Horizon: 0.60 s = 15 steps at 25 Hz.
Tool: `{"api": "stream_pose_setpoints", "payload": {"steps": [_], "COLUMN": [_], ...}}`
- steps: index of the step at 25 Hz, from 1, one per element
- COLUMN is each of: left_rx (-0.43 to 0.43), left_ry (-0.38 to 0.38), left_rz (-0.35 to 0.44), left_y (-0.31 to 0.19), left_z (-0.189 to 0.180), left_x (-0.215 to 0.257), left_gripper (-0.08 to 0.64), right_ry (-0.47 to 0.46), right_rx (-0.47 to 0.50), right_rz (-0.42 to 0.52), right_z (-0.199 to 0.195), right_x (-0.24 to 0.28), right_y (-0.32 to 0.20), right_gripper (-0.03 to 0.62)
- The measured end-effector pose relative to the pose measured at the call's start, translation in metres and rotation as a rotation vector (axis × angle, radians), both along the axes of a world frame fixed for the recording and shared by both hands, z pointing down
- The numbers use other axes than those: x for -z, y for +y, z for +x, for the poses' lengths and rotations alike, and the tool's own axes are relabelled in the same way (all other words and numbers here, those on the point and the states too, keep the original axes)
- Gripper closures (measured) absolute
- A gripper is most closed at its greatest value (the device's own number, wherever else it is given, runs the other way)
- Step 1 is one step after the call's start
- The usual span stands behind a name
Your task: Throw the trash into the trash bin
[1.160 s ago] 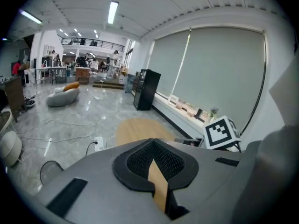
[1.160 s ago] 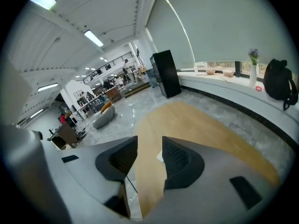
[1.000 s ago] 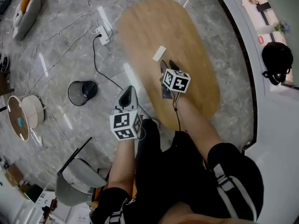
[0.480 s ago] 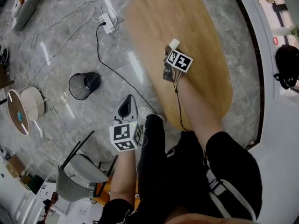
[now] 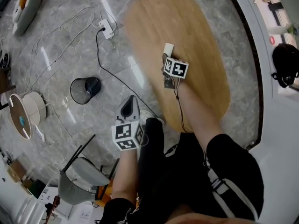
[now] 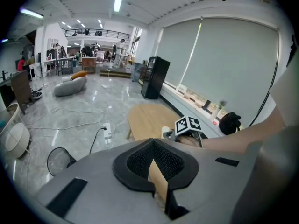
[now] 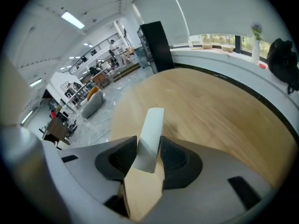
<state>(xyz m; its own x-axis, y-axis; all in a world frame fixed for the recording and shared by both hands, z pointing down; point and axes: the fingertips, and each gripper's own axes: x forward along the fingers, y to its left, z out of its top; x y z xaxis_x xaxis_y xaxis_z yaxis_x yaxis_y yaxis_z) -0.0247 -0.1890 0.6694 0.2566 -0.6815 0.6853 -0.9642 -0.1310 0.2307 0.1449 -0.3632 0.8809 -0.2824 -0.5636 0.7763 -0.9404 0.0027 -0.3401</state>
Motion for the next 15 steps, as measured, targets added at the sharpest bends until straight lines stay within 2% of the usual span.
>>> {"api": "stream_pose_setpoints", "payload": {"steps": [6, 10, 15], "left_rx": [-0.007, -0.008, 0.011], "left_ry": [0.013, 0.015, 0.019], "left_rz": [0.07, 0.12, 0.19], "left_y": [-0.026, -0.04, -0.056], "left_z": [0.017, 0.028, 0.047], "left_x": [0.035, 0.062, 0.109], "left_gripper": [0.548, 0.548, 0.548], "right_ry": [0.013, 0.039, 0.072], "right_rx": [0.1, 0.178, 0.232], "right_rz": [0.159, 0.302, 0.479], "right_z": [0.01, 0.021, 0.043], "right_x": [0.082, 0.152, 0.246], "right_y": [0.017, 0.034, 0.05], "right_gripper": [0.434, 0.437, 0.439]}}
